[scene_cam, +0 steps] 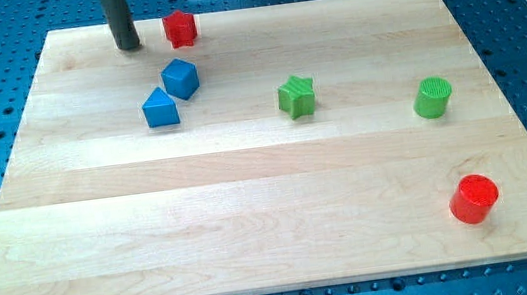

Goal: Push the red star to the right

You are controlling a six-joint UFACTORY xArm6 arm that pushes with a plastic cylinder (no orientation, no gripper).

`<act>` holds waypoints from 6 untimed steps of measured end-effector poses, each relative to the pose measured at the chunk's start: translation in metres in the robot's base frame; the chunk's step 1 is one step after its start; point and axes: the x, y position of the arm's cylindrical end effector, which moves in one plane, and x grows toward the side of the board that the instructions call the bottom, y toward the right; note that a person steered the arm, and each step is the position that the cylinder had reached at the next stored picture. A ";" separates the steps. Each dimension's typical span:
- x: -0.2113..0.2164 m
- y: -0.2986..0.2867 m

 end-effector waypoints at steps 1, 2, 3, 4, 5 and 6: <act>0.000 0.069; 0.000 0.088; -0.011 0.046; -0.012 0.095; -0.012 0.143; -0.012 0.143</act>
